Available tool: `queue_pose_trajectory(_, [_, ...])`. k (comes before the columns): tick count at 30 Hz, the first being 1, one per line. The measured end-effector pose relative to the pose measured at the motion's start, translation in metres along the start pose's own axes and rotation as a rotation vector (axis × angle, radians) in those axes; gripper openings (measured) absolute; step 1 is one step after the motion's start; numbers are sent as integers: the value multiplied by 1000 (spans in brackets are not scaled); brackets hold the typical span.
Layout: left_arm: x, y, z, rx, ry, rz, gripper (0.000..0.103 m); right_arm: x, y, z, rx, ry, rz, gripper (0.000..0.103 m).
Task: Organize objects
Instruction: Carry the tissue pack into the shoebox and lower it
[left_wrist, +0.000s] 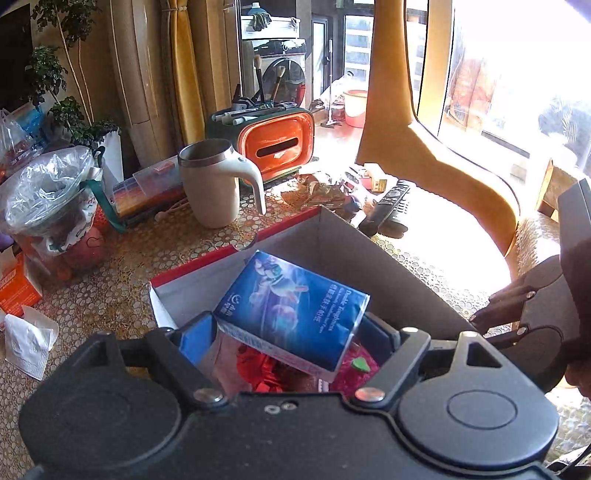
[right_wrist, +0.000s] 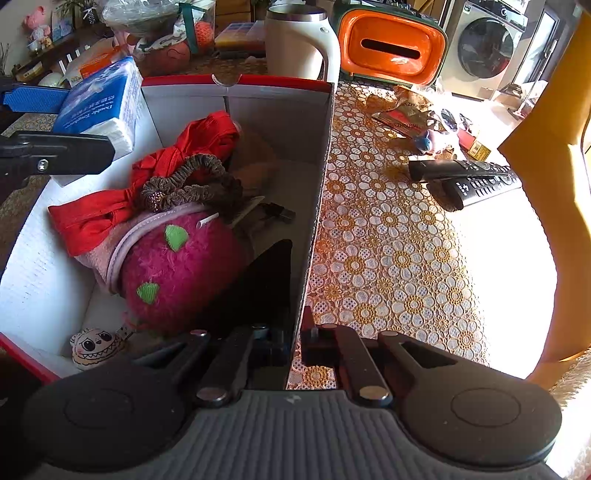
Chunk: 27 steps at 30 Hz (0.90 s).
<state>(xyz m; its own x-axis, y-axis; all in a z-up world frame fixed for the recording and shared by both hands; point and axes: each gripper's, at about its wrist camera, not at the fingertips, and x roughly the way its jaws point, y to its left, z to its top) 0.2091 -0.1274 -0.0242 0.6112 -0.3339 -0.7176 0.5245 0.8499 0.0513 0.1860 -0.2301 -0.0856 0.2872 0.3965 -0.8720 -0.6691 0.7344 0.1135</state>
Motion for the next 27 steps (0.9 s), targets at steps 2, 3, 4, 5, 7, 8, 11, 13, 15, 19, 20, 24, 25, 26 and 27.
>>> queue_pose_trajectory(2, [9,-4,2,2,5,2,82,0,0,0,0,0,2,6])
queue_pose_trajectory(3, [13,-5,3,0,11,5,82,0,0,0,0,0,4,6])
queue_pose_trajectory(4, [18,-6,4,-4,18,9,82,0,0,0,-1,1,6,6])
queue_pose_trajectory(5, [23,-6,5,-11,25,12,82,0,-1,0,-1,2,9,6])
queue_pose_trajectory(7, [33,-8,8,-17,37,13,82,0,-1,0,-1,3,13,6])
queue_pose_trajectory(8, [38,-10,9,-14,43,21,82,0,-1,0,-1,2,14,6])
queue_pose_trajectory(11, [52,-13,12,-14,59,35,82,0,-1,0,0,2,17,6])
queue_pose_trajectory(13, [60,-15,14,-7,65,35,82,0,-2,0,3,2,21,6])
queue_pose_trajectory(15, [67,-17,14,3,74,48,82,0,-2,0,3,2,21,6])
queue_pose_trajectory(19, [84,-20,12,7,108,48,82,0,-3,1,0,3,24,7])
queue_pose_trajectory(20, [87,-21,10,11,117,50,82,0,-3,1,1,3,26,7])
queue_pose_trajectory(24, [95,-22,7,17,143,47,83,0,-4,0,2,4,33,7])
queue_pose_trajectory(25, [97,-21,6,17,146,48,83,0,-4,1,2,4,34,7])
queue_pose_trajectory(26, [97,-21,6,14,146,45,83,0,-4,1,3,4,35,7])
queue_pose_trajectory(27, [97,-20,6,10,144,41,83,0,-4,0,3,4,36,7])
